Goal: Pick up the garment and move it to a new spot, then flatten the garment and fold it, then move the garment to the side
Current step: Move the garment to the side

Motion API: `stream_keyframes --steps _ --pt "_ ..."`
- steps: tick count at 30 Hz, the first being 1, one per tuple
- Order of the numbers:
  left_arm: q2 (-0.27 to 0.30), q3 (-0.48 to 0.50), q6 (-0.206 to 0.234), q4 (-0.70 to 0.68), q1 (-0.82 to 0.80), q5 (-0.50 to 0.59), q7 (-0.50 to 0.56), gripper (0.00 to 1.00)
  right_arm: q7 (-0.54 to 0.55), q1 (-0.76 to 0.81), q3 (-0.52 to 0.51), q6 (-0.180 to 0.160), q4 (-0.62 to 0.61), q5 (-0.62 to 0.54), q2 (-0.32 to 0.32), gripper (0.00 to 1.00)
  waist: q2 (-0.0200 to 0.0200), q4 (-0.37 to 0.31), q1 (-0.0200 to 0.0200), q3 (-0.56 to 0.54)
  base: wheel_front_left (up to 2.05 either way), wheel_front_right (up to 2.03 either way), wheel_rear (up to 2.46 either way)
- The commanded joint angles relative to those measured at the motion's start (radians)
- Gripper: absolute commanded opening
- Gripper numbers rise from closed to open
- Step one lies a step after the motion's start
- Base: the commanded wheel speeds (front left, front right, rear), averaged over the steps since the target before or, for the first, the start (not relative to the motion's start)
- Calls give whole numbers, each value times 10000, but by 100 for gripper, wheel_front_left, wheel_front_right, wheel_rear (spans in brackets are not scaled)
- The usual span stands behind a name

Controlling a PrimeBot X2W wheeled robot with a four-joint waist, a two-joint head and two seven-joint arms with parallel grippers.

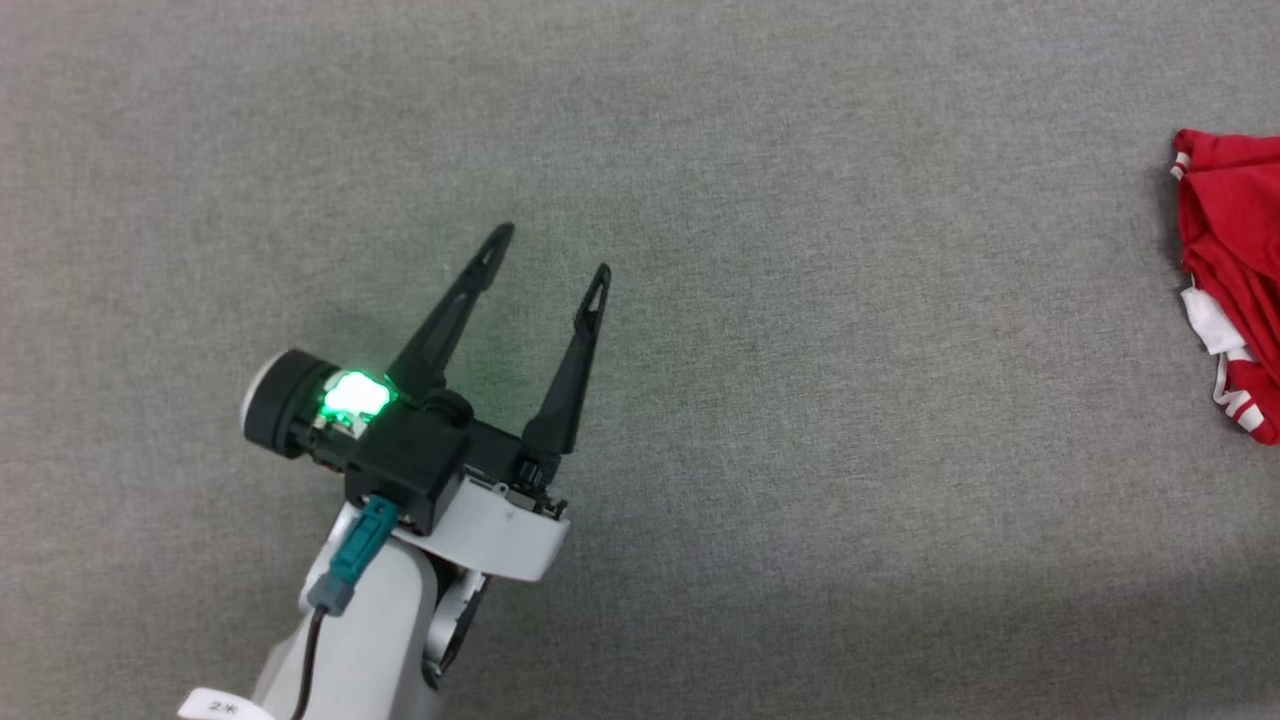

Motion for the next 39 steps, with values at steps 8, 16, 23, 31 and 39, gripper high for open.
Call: stream_keyframes --steps 8,16,23,31,39 --pt "172 98 182 -58 118 215 2 100 -907 -884 847 -18 1247 -693 262 0 -1 48 0 75 0 0 0" --pt "174 58 456 126 110 425 2 100 -1449 -1465 1502 -18 2225 -886 369 16 -1 173 0 -45 0 0 0" --pt "106 154 736 161 260 336 2 100 -1875 -1678 1983 -18 2659 -713 140 100 -1 340 0 -603 0 0 0" --pt "143 397 543 -178 781 -2 2 100 -2010 -1318 2667 -18 2386 -275 281 100 -1 704 0 -1582 0 0 0" --pt "-43 917 561 429 1540 -478 2 100 -2204 -529 3284 -19 1722 122 770 100 -1 1222 0 -2513 0 0 0"
